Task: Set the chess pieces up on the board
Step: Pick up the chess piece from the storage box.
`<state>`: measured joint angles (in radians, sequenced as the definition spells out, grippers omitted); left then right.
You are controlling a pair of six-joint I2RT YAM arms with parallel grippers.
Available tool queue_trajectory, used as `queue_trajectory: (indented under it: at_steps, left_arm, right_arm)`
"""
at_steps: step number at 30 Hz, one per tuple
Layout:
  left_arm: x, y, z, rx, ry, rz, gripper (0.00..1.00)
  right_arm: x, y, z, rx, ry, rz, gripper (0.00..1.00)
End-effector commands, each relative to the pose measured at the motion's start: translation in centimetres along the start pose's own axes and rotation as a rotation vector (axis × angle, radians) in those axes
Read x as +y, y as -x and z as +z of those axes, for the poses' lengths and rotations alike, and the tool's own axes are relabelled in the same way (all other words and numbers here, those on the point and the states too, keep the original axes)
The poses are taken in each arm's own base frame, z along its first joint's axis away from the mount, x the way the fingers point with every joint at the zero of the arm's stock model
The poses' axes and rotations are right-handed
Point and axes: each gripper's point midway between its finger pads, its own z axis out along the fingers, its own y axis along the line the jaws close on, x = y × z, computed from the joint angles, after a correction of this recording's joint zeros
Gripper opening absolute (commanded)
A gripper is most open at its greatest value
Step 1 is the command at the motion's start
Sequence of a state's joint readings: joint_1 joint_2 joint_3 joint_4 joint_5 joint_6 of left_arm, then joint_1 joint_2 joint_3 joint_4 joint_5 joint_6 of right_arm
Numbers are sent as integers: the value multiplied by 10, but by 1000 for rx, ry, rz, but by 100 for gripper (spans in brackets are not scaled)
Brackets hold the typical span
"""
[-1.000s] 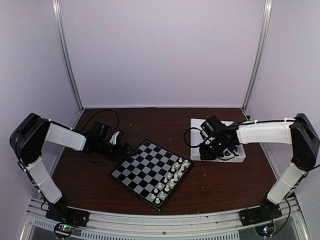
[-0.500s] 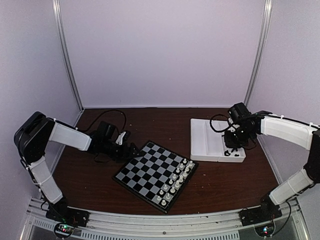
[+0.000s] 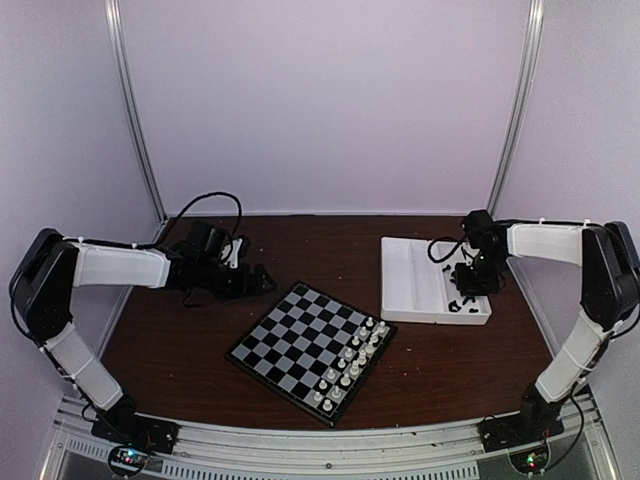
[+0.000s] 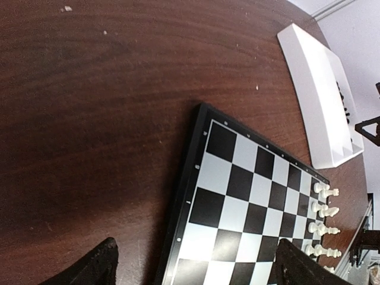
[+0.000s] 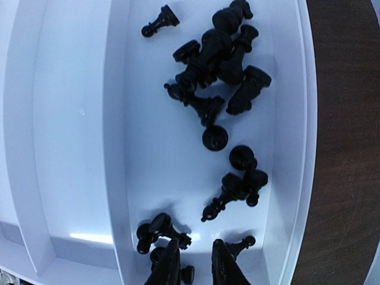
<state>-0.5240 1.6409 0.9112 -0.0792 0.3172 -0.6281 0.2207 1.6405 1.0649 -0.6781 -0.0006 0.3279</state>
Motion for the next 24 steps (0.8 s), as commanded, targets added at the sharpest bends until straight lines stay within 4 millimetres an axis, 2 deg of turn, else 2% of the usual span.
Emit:
queue_trajectory:
  at_steps: [1,10,24]
  left_arm:
    - [-1,26,-22,-122,70,71,92]
    - [-1,30,-40,-209,71,61,92]
    - [3,33,-47,-226,104,73,92]
  right_arm:
    - [-2,36,2,-77,9,20,22]
    - [-3,63,22,-65,36,47,23]
    - [-17,57,36,-30,-15,54,24]
